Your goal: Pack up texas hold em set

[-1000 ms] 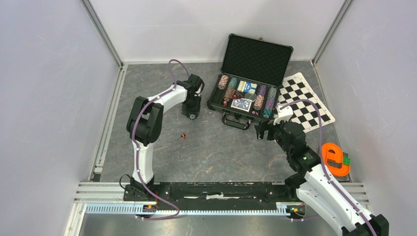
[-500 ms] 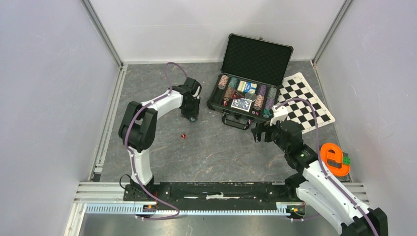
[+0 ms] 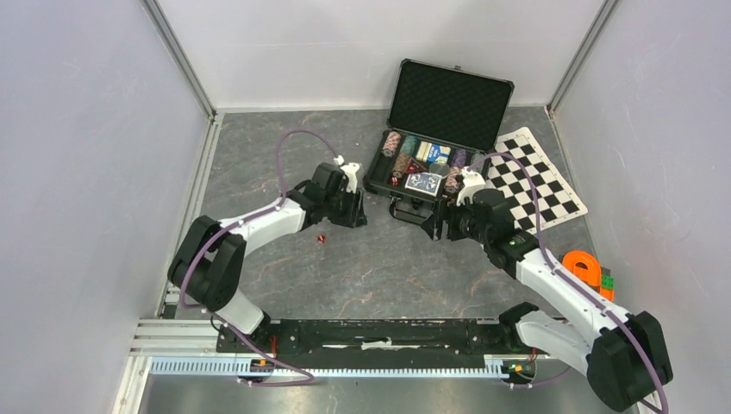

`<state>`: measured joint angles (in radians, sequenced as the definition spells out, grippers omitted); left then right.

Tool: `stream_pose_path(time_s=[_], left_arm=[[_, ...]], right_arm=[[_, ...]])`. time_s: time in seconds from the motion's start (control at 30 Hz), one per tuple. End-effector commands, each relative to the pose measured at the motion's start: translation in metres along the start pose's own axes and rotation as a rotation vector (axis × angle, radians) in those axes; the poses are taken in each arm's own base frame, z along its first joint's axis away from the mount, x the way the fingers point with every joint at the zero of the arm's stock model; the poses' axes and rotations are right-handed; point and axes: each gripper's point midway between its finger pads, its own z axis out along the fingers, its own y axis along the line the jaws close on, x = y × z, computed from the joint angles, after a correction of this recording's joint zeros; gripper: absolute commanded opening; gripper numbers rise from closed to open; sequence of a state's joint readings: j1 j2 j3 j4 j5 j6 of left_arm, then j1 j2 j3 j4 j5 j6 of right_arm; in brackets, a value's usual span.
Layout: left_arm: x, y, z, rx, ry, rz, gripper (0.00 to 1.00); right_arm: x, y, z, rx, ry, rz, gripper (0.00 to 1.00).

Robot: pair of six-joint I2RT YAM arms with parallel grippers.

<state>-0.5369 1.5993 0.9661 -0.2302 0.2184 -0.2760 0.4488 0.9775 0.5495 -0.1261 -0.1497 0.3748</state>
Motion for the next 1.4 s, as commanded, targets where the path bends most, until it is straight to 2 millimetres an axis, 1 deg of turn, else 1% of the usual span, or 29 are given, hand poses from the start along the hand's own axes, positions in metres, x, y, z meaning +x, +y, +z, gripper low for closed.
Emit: stream_pose_path(time_s=[0.0, 0.07, 0.13, 0.17, 0.2, 0.23, 0.27, 0.37, 0.47, 0.6, 0.7, 0.87, 1.07, 1.27, 1.37], left_arm=[[-0.021, -0.056, -0.006, 0.18, -0.194, 0.123, 0.43], [-0.016, -0.072, -0.009, 0.204, -0.24, 0.193, 0.41], [-0.011, -0.085, -0.012, 0.205, -0.282, 0.277, 0.41], [-0.007, -0.092, -0.013, 0.213, -0.297, 0.315, 0.41], [-0.007, -0.098, -0.015, 0.222, -0.316, 0.355, 0.41], [-0.004, -0.103, -0.017, 0.233, -0.332, 0.383, 0.41], [-0.004, -0.11, -0.021, 0.25, -0.36, 0.409, 0.41], [-0.004, -0.117, -0.028, 0.282, -0.412, 0.453, 0.41], [-0.001, -0.121, -0.03, 0.306, -0.425, 0.483, 0.4], [0.002, -0.125, -0.031, 0.316, -0.43, 0.515, 0.4], [0.004, -0.127, -0.031, 0.326, -0.433, 0.547, 0.4], [0.008, -0.131, -0.031, 0.341, -0.428, 0.564, 0.39], [0.009, -0.135, -0.034, 0.356, -0.439, 0.602, 0.39], [0.009, -0.139, -0.037, 0.371, -0.451, 0.616, 0.39], [0.012, -0.14, -0.037, 0.382, -0.447, 0.625, 0.39]], right_arm=[[-0.041, 0.03, 0.0, -0.105, -0.094, 0.119, 0.79], [-0.045, 0.039, 0.001, -0.146, -0.095, 0.148, 0.75], [-0.043, 0.048, 0.004, -0.192, -0.059, 0.173, 0.67], [-0.041, 0.052, 0.005, -0.211, -0.04, 0.185, 0.61], [-0.038, 0.056, 0.006, -0.235, -0.017, 0.196, 0.59], [-0.04, 0.061, 0.007, -0.261, -0.018, 0.204, 0.58], [-0.037, 0.064, 0.008, -0.284, -0.004, 0.218, 0.58], [-0.027, 0.068, 0.01, -0.312, 0.034, 0.245, 0.58], [-0.016, 0.07, 0.015, -0.334, 0.081, 0.262, 0.55], [-0.006, 0.079, 0.018, -0.4, 0.13, 0.295, 0.5], [0.001, 0.085, 0.02, -0.431, 0.153, 0.31, 0.45], [0.007, 0.091, 0.024, -0.442, 0.178, 0.296, 0.44], [0.012, 0.093, 0.029, -0.445, 0.194, 0.296, 0.41], [0.016, 0.094, 0.032, -0.441, 0.206, 0.291, 0.41], [0.017, 0.095, 0.034, -0.443, 0.213, 0.292, 0.34]])
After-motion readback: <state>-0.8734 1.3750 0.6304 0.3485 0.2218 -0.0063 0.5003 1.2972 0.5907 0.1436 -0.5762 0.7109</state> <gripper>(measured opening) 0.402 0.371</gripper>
